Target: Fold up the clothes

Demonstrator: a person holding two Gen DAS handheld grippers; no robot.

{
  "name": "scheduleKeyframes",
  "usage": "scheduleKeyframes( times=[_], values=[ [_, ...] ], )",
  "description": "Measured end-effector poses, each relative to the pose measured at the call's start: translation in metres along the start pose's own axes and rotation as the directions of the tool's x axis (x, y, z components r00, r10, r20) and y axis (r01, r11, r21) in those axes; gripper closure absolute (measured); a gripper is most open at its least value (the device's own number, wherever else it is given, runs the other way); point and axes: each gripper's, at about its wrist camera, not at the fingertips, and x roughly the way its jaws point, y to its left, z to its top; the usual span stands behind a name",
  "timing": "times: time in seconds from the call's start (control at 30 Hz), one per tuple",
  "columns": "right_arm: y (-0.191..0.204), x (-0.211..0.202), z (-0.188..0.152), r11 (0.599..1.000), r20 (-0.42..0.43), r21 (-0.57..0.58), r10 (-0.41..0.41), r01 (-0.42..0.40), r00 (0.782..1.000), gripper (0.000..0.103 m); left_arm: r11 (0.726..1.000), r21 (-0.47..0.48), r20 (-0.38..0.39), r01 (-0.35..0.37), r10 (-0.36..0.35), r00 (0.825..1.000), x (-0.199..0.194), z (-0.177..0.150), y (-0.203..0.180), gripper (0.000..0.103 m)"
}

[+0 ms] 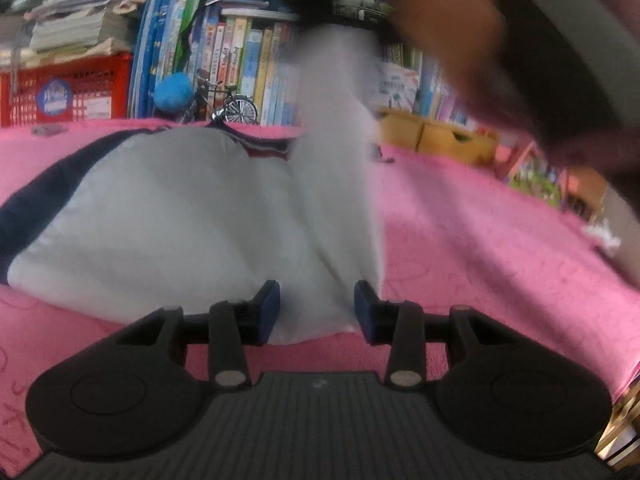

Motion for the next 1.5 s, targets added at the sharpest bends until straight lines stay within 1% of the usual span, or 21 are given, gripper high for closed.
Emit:
scheduleKeyframes(
  times=[0.03, 0.07, 0.13, 0.17, 0.23, 0.3, 0.4, 0.47, 0.53, 0.67, 0.77, 0.87, 0.93, 1.07, 1.17, 1.2, 1.23, 1.27, 1.3, 1.33, 1.5],
  values=[
    [0.03, 0.012, 0.003, 0.989, -0.061, -0.103, 0.099, -0.105, 0.993, 0.086, 1.0, -0.027, 0.004, 0.013, -0.013, 1.0, -0.001, 0.0, 0.005, 0.065],
    [0.054, 0.019, 0.0, 0.959, -0.137, -0.172, 0.206, -0.228, 0.969, 0.082, 0.998, -0.049, 0.007, 0.029, -0.029, 1.0, -0.002, 0.0, 0.01, 0.065],
    [0.082, 0.022, -0.01, 0.881, -0.233, -0.246, 0.351, -0.404, 0.907, 0.073, 0.996, -0.07, 0.013, 0.054, -0.053, 0.998, -0.003, -0.001, 0.015, 0.065],
    [0.085, 0.018, -0.012, 0.864, -0.227, -0.253, 0.385, -0.436, 0.895, 0.058, 0.997, -0.062, 0.016, 0.054, -0.053, 0.998, -0.004, -0.001, 0.015, 0.065],
    [0.072, 0.003, -0.006, 0.856, -0.164, -0.206, 0.447, -0.473, 0.88, 0.039, 0.998, -0.046, 0.02, 0.051, -0.05, 0.999, -0.004, -0.002, 0.012, 0.065],
    [0.054, -0.013, 0.002, 0.856, -0.098, -0.146, 0.487, -0.497, 0.868, 0.038, 0.996, -0.06, 0.018, 0.067, -0.066, 0.998, -0.005, -0.001, 0.015, 0.065],
    [0.009, -0.042, 0.007, 0.892, 0.031, -0.076, 0.448, -0.445, 0.893, 0.031, 0.988, -0.107, 0.012, 0.108, -0.107, 0.994, -0.006, 0.001, 0.024, 0.065],
    [-0.016, -0.062, -0.008, 0.939, 0.102, -0.092, 0.34, -0.331, 0.935, 0.03, 0.974, -0.164, 0.007, 0.153, -0.154, 0.988, -0.013, 0.003, 0.04, 0.063],
    [-0.04, -0.081, -0.026, 0.971, 0.164, -0.101, 0.229, -0.215, 0.959, 0.03, 0.955, -0.221, 0.005, 0.197, -0.2, 0.98, -0.019, 0.006, 0.056, 0.055],
    [-0.059, -0.085, -0.091, 0.986, 0.093, -0.155, 0.082, -0.067, 0.992, 0.03, 0.922, -0.298, 0.072, 0.246, -0.235, 0.969, -0.044, 0.01, 0.086, 0.046],
    [-0.053, -0.077, -0.129, 0.974, 0.023, -0.225, 0.036, -0.029, 0.999, 0.03, 0.892, -0.375, 0.121, 0.25, -0.22, 0.968, -0.055, 0.017, 0.109, 0.034],
    [-0.036, -0.062, -0.15, 0.967, -0.021, -0.24, 0.079, -0.082, 0.997, 0.03, 0.85, -0.479, 0.13, 0.219, -0.178, 0.975, -0.051, 0.02, 0.129, 0.034],
    [-0.029, -0.052, -0.156, 0.972, -0.04, -0.211, 0.094, -0.101, 0.995, 0.03, 0.836, -0.507, 0.144, 0.208, -0.156, 0.977, -0.046, 0.023, 0.136, 0.034],
    [-0.014, -0.027, -0.154, 0.986, -0.011, -0.164, -0.005, 0.003, 1.0, 0.033, 0.832, -0.519, 0.167, 0.195, -0.125, 0.978, -0.034, 0.034, 0.139, 0.035],
    [-0.017, -0.019, -0.151, 0.997, 0.013, -0.073, -0.022, 0.023, 1.0, 0.04, 0.8, -0.563, 0.161, 0.204, -0.136, 0.978, -0.018, 0.037, 0.139, 0.031],
    [-0.018, -0.017, -0.15, 0.998, 0.02, -0.048, -0.025, 0.026, 0.999, 0.041, 0.79, -0.58, 0.155, 0.198, -0.132, 0.979, -0.013, 0.038, 0.139, 0.033],
    [-0.015, -0.016, -0.151, 0.998, 0.027, -0.052, -0.03, 0.032, 0.999, 0.043, 0.786, -0.591, 0.154, 0.182, -0.111, 0.982, -0.011, 0.04, 0.141, 0.051],
    [-0.013, -0.016, -0.152, 0.998, 0.033, -0.056, -0.036, 0.038, 0.999, 0.044, 0.783, -0.6, 0.155, 0.166, -0.09, 0.984, -0.01, 0.041, 0.143, 0.062],
    [-0.011, -0.016, -0.153, 0.997, 0.04, -0.06, -0.041, 0.043, 0.998, 0.045, 0.789, -0.594, 0.166, 0.156, -0.069, 0.984, -0.013, 0.044, 0.146, 0.082],
    [-0.009, -0.015, -0.154, 0.997, 0.046, -0.064, -0.046, 0.049, 0.998, 0.047, 0.798, -0.582, 0.184, 0.159, -0.061, 0.981, -0.014, 0.049, 0.149, 0.089],
    [0.003, -0.014, -0.159, 0.994, 0.079, -0.082, -0.072, 0.079, 0.994, 0.053, 0.833, -0.533, 0.255, 0.15, -0.011, 0.967, -0.031, 0.065, 0.17, 0.092]
  ],
)
